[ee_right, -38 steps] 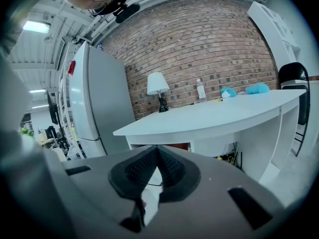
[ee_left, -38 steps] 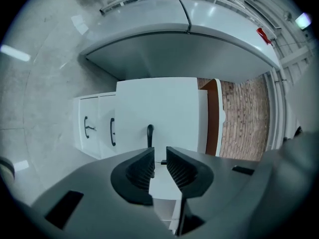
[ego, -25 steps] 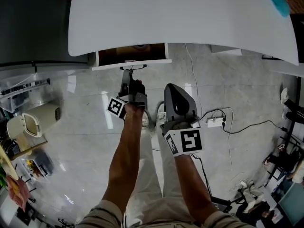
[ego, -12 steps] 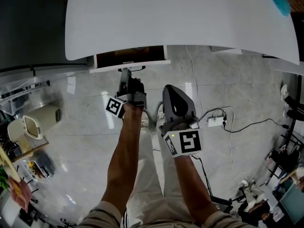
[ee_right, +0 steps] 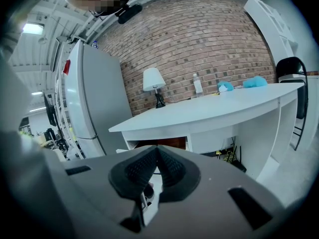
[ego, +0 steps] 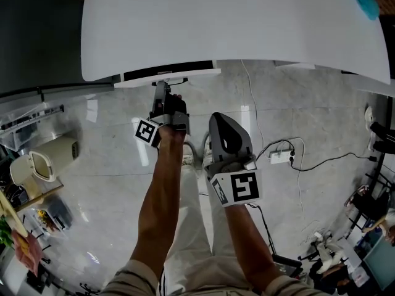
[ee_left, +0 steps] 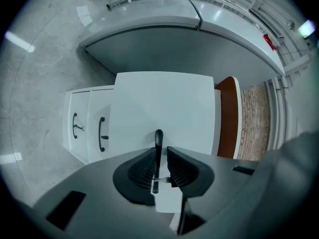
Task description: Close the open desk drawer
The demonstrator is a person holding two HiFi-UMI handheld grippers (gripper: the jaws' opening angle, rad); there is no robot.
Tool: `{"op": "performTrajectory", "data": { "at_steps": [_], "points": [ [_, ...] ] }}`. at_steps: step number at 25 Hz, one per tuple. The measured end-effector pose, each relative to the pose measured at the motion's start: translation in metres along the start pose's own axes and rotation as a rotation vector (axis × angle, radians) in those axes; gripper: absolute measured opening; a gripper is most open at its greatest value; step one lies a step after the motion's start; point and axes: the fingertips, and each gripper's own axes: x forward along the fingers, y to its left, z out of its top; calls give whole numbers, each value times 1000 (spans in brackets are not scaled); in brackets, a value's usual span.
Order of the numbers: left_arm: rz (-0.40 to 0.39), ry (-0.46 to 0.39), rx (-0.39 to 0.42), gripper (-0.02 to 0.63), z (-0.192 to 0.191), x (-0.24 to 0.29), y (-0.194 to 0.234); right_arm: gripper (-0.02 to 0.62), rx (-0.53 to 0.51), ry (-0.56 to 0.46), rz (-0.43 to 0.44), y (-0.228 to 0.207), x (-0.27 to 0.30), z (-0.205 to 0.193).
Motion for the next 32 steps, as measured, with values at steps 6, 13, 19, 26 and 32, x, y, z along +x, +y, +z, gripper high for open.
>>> {"op": "performTrajectory", "data": {
  "at_steps": [6,13,19,26,32],
  "points": [
    [3,-4,0,72,-1,8,-2,12,6,-2,7,1,0,0],
    [-4,-9,3,71,1,27,-2,12,7,-3,6,-4,8,4],
    [-17,-11,18,37,3,45,-9,12,11,1,5,-7,13,4],
    [-8,-18,14,32,4,61,-9,12,14,3,4,-11,19,4],
    [8,-23,13,31,10,77,-4,12,14,8,0,-16,26,5]
  ]
}}
